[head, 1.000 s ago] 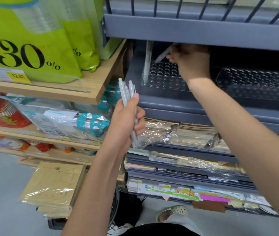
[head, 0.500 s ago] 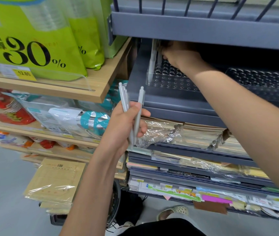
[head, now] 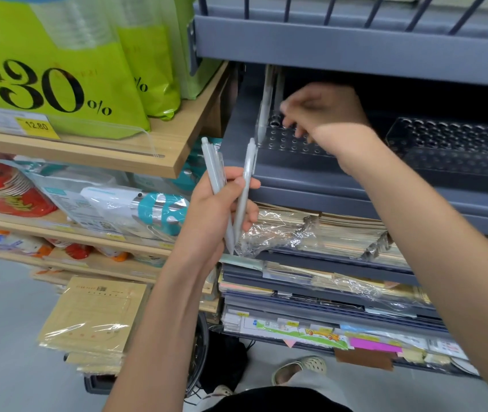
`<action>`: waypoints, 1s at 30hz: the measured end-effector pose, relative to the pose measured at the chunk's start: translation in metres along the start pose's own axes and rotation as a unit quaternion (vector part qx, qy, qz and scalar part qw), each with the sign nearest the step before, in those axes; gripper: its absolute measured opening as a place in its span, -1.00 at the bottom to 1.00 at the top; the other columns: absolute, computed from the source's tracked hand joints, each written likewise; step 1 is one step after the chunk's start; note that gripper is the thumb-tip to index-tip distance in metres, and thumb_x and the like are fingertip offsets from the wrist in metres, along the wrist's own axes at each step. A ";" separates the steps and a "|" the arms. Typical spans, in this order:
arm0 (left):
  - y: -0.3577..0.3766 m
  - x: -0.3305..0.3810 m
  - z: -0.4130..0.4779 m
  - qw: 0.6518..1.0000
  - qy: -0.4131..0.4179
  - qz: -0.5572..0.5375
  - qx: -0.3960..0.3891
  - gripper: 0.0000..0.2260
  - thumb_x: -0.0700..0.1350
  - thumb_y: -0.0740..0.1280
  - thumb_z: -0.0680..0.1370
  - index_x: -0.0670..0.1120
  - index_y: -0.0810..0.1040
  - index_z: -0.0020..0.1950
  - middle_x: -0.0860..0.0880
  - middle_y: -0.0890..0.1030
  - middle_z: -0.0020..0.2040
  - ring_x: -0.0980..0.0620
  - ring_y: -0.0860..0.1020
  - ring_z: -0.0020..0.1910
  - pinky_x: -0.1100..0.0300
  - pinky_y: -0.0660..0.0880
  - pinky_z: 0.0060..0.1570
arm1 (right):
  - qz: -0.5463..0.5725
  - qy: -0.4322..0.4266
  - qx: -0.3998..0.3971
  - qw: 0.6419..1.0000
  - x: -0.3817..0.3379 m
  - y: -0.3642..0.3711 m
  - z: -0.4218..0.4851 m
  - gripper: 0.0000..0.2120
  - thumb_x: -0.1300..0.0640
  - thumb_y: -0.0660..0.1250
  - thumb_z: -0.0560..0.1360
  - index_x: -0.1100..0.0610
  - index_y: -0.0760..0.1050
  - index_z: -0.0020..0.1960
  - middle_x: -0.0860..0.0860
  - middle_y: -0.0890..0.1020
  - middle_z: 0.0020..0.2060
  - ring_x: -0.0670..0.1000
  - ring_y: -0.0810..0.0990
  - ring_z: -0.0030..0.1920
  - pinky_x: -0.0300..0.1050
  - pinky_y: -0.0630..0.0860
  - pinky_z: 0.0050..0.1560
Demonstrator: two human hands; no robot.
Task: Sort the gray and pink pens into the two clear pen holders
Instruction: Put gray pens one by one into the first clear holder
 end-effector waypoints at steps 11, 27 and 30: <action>0.020 -0.003 -0.001 0.998 -0.028 -0.058 -0.014 -0.81 -0.12 0.15 0.71 -0.20 0.48 0.16 -0.22 0.71 -0.06 -0.14 0.69 -0.29 0.13 0.64 -0.30 | 0.172 0.007 -0.096 0.980 -0.003 0.003 -0.038 -0.89 0.11 0.35 0.57 0.11 0.55 -0.12 0.03 0.61 -0.35 -0.03 0.49 -0.43 -0.18 0.40 -0.44; 0.009 -0.008 -0.008 0.995 -0.091 -0.035 0.006 -0.86 -0.12 0.08 0.62 -0.16 0.36 0.00 -0.09 0.51 -0.24 0.11 0.23 -0.61 0.37 0.10 -0.66 | 0.207 -0.001 0.184 0.961 0.019 -0.025 0.018 -0.73 0.30 0.23 0.61 0.08 0.46 -0.24 -0.12 0.62 -0.45 -0.07 0.63 -0.37 0.00 0.65 -0.05; 0.009 -0.008 -0.010 0.997 -0.071 0.001 0.012 -0.98 -0.16 0.10 0.64 -0.09 0.30 0.03 -0.07 0.62 -0.17 0.09 0.25 -0.60 0.35 0.11 -0.64 | 0.082 -0.005 0.152 0.985 0.013 -0.016 0.025 -0.71 0.20 0.21 0.62 0.00 0.45 -0.26 -0.14 0.62 -0.38 -0.13 0.64 -0.28 0.00 0.62 0.06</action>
Point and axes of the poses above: each hand's wrist, its own z-axis towards the middle knuckle, its own y-axis out of the palm, x = y × z, the point moved 4 cm from there along z, towards the middle knuckle
